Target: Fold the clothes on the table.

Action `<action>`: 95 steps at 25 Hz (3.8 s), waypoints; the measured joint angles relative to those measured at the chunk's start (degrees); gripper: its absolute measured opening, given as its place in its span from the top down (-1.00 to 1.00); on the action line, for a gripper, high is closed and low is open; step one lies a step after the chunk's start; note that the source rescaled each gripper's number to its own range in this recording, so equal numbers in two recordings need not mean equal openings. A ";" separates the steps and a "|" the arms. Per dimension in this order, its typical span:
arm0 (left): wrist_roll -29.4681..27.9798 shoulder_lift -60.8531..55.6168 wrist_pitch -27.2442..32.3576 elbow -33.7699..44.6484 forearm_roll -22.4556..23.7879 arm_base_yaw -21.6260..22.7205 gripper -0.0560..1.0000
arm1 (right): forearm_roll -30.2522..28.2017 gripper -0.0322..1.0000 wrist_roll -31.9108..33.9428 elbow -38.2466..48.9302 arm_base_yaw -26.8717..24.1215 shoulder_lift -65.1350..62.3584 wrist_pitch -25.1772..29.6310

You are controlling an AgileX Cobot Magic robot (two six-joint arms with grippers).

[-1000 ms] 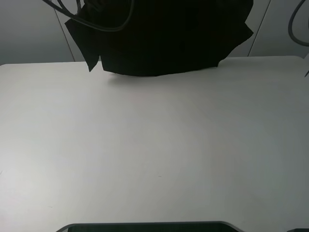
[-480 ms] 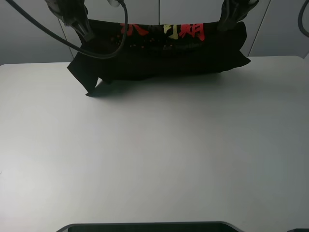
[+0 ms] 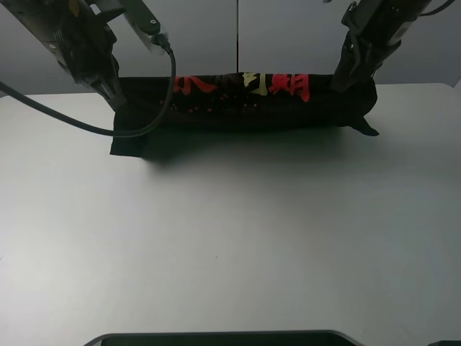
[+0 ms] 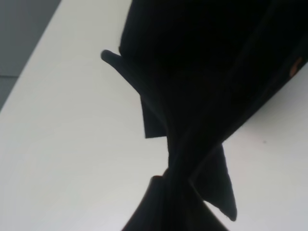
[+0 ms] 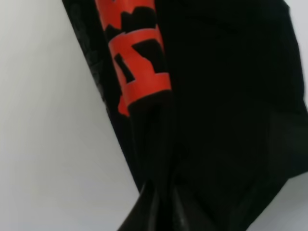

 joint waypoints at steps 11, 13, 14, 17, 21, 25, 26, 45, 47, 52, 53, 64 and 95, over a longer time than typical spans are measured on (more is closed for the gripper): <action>-0.04 -5.95 -3.33 14.01 -6.25 0.00 0.89 | 3.74 0.94 -1.05 17.62 0.00 -7.85 -1.79; -1.35 -6.07 -4.66 14.18 -6.25 0.00 0.89 | 3.99 0.94 -0.37 18.39 0.00 -7.92 -3.81; -2.48 -6.15 -5.62 14.18 -6.13 0.00 0.89 | 3.99 0.94 0.45 18.64 0.00 -7.92 -5.09; -7.76 -6.29 -9.76 14.18 -4.50 0.00 0.89 | 3.99 0.94 3.91 18.78 0.00 -7.97 -11.36; -17.49 -6.29 -14.16 14.18 0.28 0.05 0.89 | 3.87 0.94 9.85 18.78 0.00 -8.05 -19.65; -25.34 -4.65 -16.41 14.18 5.11 0.92 0.89 | 3.87 0.94 15.65 18.78 0.00 -6.35 -25.29; -26.48 -3.88 -16.86 14.18 5.51 1.60 0.89 | 3.87 0.94 16.52 18.78 0.00 -5.47 -26.41; -30.18 8.90 -38.76 14.18 6.95 8.61 0.53 | -3.62 0.94 27.17 20.20 0.00 7.87 -46.30; -30.29 8.99 -39.87 14.18 6.95 8.61 0.46 | -3.97 0.94 27.40 20.33 0.00 7.87 -47.32; -31.64 9.55 -42.29 14.18 7.17 10.45 0.33 | -5.02 0.75 27.97 20.35 0.00 8.61 -49.01; -32.29 9.71 -42.41 14.18 7.17 10.99 0.19 | -5.02 0.56 28.27 20.35 0.00 8.71 -49.35; -36.07 10.21 -36.03 12.84 2.34 12.70 -0.90 | -5.59 -1.00 43.46 20.35 0.00 8.71 -49.20; -14.55 24.63 -12.59 -0.15 -25.44 12.70 -0.89 | -6.26 -1.00 57.18 12.77 0.00 9.42 -24.56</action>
